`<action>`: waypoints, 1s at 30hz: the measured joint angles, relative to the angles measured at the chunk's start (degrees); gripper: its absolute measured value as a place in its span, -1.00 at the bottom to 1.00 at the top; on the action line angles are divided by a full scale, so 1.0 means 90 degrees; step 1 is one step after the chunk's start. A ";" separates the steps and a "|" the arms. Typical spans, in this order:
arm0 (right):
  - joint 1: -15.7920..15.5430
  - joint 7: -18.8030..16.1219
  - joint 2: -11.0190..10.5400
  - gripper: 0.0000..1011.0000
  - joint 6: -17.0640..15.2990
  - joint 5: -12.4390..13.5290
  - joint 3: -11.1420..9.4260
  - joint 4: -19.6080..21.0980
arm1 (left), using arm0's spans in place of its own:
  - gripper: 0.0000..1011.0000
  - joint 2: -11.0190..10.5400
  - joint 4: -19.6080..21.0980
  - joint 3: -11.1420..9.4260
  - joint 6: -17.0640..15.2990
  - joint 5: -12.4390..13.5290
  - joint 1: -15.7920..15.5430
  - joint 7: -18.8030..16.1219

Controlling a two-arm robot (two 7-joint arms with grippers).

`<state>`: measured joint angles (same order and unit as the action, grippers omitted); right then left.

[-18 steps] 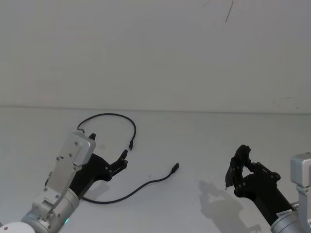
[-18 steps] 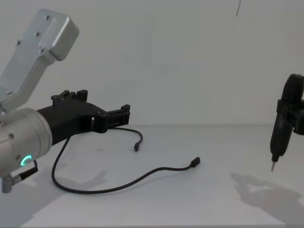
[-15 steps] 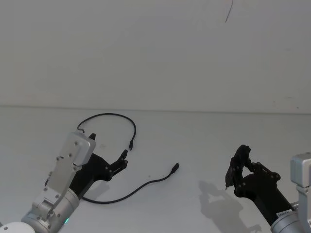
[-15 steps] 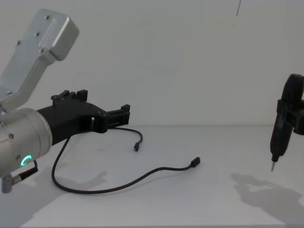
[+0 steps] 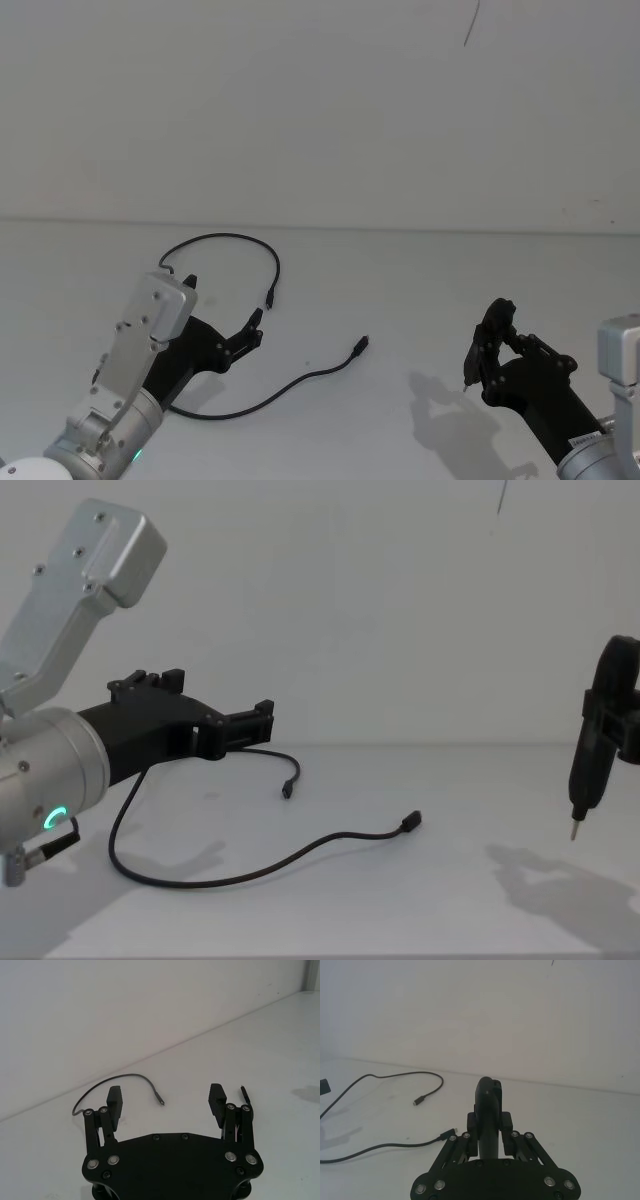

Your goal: Pick up the data cable with the one hand.

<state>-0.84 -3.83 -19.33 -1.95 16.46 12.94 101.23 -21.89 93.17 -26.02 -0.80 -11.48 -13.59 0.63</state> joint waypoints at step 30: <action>0.0000 0.0000 0.0000 -0.47 0.0000 0.0000 0.0000 0.0000 | 0.98 -0.0187 -0.0351 -0.0307 0.0184 -0.0152 -0.0528 0.1384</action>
<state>-0.84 -3.83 -19.33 -1.95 16.46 12.94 101.23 -23.58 90.02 -28.79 0.86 -12.85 -18.34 13.08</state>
